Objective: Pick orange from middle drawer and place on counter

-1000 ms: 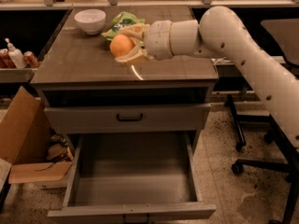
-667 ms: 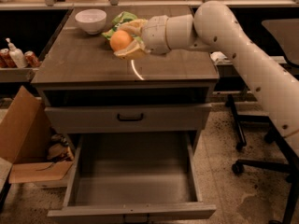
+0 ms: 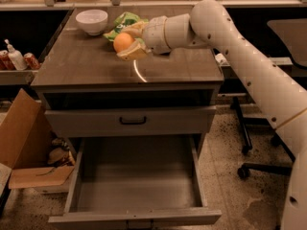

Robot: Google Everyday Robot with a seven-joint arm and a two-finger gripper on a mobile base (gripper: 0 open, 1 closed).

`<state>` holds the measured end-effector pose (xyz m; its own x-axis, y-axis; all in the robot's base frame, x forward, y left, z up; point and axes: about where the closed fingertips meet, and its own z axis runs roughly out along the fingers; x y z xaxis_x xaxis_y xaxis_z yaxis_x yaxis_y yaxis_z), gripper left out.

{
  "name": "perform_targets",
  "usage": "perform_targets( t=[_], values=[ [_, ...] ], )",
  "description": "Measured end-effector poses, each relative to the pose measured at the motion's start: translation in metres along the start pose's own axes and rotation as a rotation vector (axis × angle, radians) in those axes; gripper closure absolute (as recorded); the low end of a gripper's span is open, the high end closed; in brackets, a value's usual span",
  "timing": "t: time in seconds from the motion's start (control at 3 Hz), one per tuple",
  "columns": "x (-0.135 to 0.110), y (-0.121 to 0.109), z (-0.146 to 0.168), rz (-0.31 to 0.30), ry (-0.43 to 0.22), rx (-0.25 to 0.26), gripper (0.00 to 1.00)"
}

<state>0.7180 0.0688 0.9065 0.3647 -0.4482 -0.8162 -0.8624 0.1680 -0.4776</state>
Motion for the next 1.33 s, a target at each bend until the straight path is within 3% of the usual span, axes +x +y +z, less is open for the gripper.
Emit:
perform_targets(
  t=[1.0,1.33],
  values=[
    [0.030,-0.009,0.019,0.075,0.046,0.007,1.00],
    [0.033,-0.011,0.023,0.091,0.051,0.012,0.81]
  ],
)
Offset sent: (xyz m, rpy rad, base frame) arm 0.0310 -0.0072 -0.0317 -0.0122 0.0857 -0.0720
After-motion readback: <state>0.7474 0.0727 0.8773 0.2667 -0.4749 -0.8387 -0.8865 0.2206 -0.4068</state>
